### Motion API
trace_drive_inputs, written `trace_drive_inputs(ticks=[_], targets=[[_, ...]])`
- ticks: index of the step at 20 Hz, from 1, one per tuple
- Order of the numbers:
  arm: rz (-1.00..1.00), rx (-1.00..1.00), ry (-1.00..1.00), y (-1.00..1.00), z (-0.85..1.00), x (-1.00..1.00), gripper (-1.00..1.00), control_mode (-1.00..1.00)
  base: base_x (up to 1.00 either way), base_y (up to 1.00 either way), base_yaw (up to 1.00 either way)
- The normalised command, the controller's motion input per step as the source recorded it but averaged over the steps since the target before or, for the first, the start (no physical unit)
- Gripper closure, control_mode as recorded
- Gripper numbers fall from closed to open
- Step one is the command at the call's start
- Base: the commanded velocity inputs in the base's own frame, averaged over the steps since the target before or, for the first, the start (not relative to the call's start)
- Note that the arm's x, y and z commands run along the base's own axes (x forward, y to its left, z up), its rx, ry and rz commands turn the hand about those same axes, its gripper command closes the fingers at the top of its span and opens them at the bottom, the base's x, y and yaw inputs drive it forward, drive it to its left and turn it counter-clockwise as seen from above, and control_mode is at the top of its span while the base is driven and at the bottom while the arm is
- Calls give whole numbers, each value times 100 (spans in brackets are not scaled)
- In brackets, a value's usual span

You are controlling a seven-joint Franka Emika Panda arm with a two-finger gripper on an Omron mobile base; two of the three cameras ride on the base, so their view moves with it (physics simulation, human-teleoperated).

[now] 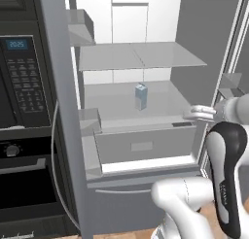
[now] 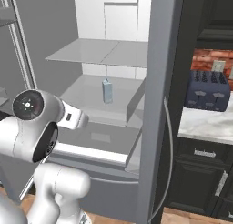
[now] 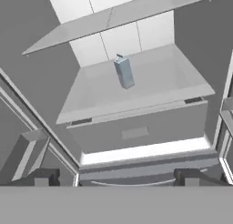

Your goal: Take a sugar cube from the saucer and place it inside the coffee. Then, grab milk from the fridge and place it next to the coffee on the counter to sweeten the coffee.

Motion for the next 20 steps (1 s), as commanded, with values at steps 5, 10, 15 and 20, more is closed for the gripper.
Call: trace_drive_inputs(ticks=[5, 10, 15, 20], targets=[[14, -19, -13, 23, -41, 82, -100, -100, 0, 0, 0], [11, -9, -7, -4, -42, 69, -100, -100, 0, 0, 0], [12, 0, -9, -10, -6, 66, -100, -100, 0, 0, 0], [10, 0, 0, 3, -20, 74, -100, -100, 0, 0, 0]])
